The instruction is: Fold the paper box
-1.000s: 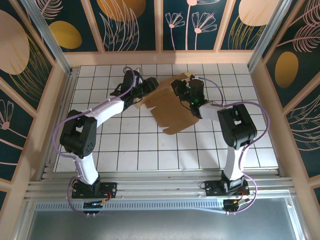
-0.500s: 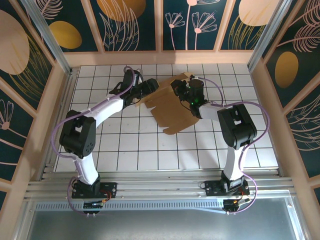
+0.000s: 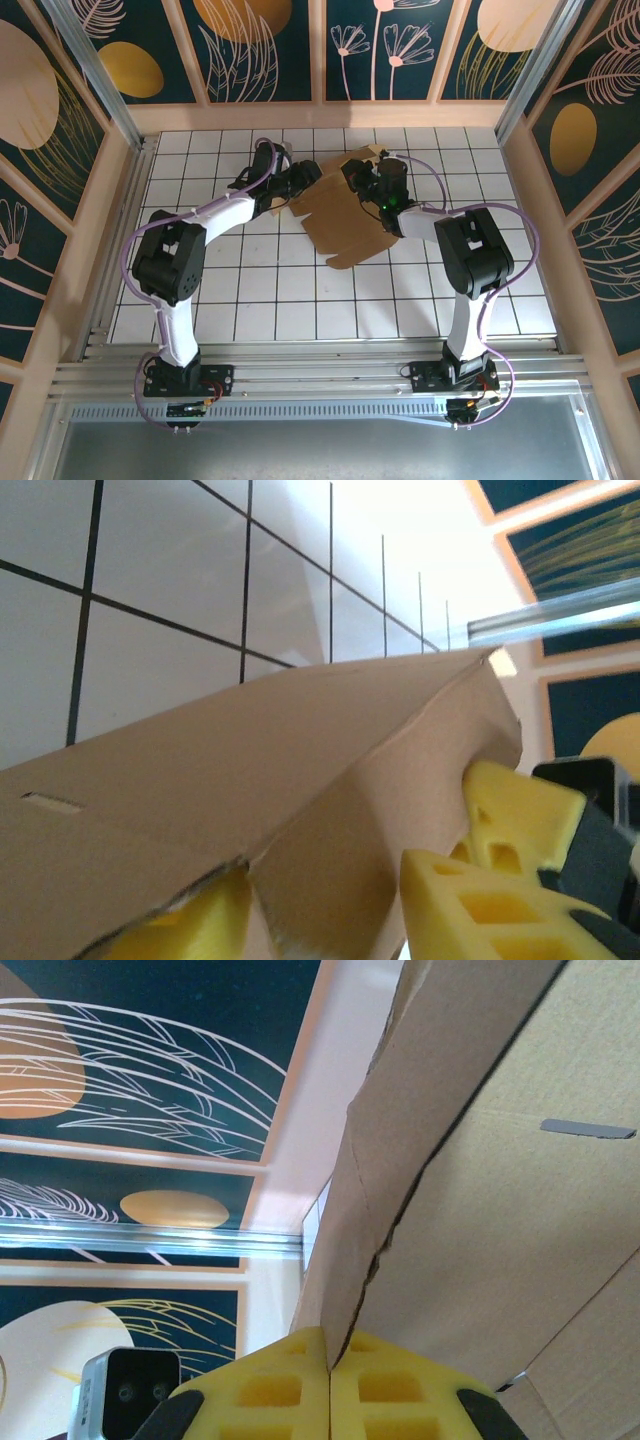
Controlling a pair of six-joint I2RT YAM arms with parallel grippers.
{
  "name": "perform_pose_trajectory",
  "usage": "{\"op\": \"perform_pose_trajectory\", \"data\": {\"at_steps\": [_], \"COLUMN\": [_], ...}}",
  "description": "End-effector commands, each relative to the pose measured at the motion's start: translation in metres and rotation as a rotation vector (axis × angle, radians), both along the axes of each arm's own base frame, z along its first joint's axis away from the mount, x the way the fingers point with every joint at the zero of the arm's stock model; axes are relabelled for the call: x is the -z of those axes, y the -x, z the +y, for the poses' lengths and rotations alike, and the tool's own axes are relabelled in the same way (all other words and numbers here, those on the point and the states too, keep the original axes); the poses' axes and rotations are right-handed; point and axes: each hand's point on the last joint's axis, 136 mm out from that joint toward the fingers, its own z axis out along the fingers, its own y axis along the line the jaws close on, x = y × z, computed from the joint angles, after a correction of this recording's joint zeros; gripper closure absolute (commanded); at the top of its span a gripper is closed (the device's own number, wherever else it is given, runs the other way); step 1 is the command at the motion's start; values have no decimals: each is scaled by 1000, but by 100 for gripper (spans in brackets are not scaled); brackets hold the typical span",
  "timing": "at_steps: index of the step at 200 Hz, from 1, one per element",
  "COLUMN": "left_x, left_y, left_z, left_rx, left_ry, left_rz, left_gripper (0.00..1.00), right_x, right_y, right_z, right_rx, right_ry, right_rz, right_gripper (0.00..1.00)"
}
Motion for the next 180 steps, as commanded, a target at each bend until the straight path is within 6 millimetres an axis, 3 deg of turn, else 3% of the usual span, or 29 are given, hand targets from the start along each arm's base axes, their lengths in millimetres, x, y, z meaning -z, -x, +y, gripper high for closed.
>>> {"op": "perform_pose_trajectory", "data": {"at_steps": [1,25,58,89,102,149,180], "left_x": [-14,-13,-17,-27,-33,-27,-2], "left_y": [-11,-13,-11,-8,-2,44,66], "left_z": [-11,-11,-7,16,31,67,82], "left_rx": [3,-4,-10,-59,-82,-101,-150], "left_ry": [79,82,57,-81,-164,-323,-301], "left_rz": [-23,-19,-32,-106,-158,-199,-156], "left_gripper": [69,75,67,42,38,41,60], "right_x": [20,20,18,18,19,20,19], "right_y": [9,10,9,7,7,7,6], "right_z": [6,6,7,6,6,6,7], "right_rx": [-27,-27,-27,-23,-22,-24,-24], "right_ry": [25,20,19,23,23,28,29], "right_rz": [45,48,44,44,48,47,45], "right_gripper": [92,92,91,91,91,90,90]}}
